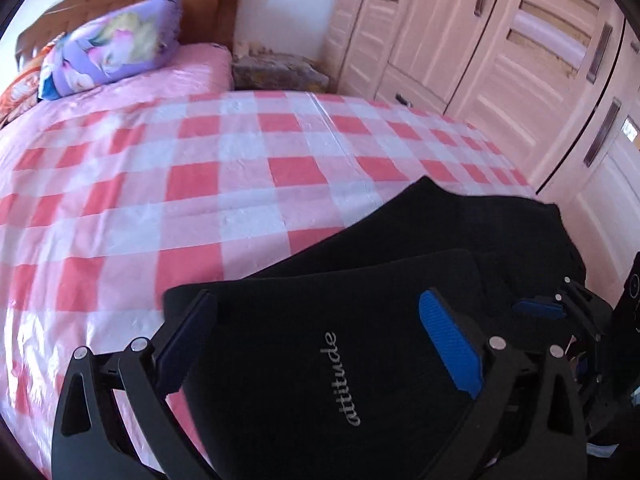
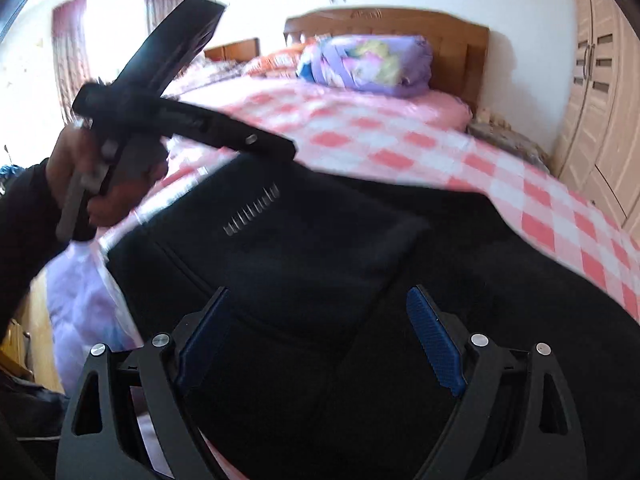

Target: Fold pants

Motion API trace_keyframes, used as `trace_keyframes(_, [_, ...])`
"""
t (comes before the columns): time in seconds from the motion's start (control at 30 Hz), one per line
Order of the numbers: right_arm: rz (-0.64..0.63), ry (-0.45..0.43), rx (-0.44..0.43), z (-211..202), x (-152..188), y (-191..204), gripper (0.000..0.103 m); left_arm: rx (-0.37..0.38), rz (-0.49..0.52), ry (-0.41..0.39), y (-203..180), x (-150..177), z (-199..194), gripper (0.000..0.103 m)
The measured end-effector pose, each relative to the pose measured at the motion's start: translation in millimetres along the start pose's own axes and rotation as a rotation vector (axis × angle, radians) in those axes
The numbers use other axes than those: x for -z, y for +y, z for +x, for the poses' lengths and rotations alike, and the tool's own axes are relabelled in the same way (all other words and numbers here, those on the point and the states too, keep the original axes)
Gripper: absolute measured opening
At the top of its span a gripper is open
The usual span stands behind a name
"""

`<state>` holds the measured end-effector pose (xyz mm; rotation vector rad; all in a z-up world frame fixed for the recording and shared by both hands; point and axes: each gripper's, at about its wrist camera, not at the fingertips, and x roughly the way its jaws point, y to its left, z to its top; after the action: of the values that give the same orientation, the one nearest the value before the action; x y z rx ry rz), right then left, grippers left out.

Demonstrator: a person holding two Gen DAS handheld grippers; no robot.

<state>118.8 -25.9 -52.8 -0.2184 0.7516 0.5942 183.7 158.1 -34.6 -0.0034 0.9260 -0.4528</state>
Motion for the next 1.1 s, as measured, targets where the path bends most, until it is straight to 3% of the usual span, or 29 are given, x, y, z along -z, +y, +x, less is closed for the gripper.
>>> trace_keyframes(0.03, [0.015,0.031,0.014,6.6,4.8,-4.0,0.087,-0.032,0.024,0.030,-0.9,-1.3,16.1,0.101])
trace_keyframes(0.1, [0.038,0.005,-0.011,8.9,11.3,-11.7,0.087,-0.060,0.040,0.097,3.6,-4.3,41.0,0.102])
trace_keyframes(0.2, [0.047,0.003,-0.030,6.4,13.1,-13.0,0.087,-0.055,0.050,0.117,6.9,-3.9,47.6,0.102])
trace_keyframes(0.27, [0.036,0.002,-0.022,5.8,15.1,-9.2,0.088,-0.079,0.053,0.097,3.7,-2.0,39.5,0.101])
trace_keyframes(0.33, [0.040,-0.003,-0.016,2.6,16.1,-7.8,0.087,-0.144,0.073,0.019,-6.0,2.0,12.3,0.099])
trace_keyframes(0.47, [0.109,-0.054,-0.040,-18.9,20.7,-11.8,0.087,-0.148,0.104,-0.086,-29.8,31.1,-43.2,0.100])
trace_keyframes(0.57, [0.107,-0.024,-0.049,-15.5,30.2,-12.5,0.089,-0.140,0.108,-0.068,-43.5,71.0,-54.6,0.100])
trace_keyframes(0.67, [0.075,-0.043,-0.024,-15.2,36.7,-6.6,0.090,-0.143,0.075,0.023,-39.5,104.3,-34.5,0.100])
trace_keyframes(0.7, [0.084,-0.041,-0.028,-15.3,36.0,-7.4,0.090,-0.124,0.041,0.001,-33.6,111.4,-31.1,0.101])
trace_keyframes(0.77, [0.094,-0.027,-0.028,-17.3,33.4,-8.4,0.090,-0.112,0.006,-0.023,-29.4,113.5,-32.1,0.101])
trace_keyframes(0.83, [0.108,-0.023,-0.018,-24.0,33.0,-12.8,0.090,-0.166,0.001,-0.002,-38.1,107.2,-33.8,0.100])
trace_keyframes(0.9, [0.139,-0.080,-0.008,-46.4,37.9,-22.6,0.090,-0.139,0.002,-0.023,-55.9,100.1,-43.8,0.100])
trace_keyframes(0.97, [0.179,-0.156,0.041,-75.2,52.4,-38.1,0.090,-0.098,0.038,-0.078,-81.0,93.3,-52.5,0.101])
trace_keyframes(1.1, [0.352,-0.226,0.248,-125.4,96.3,-82.7,0.090,-0.157,0.142,-0.118,-132.8,75.5,-37.6,0.101])
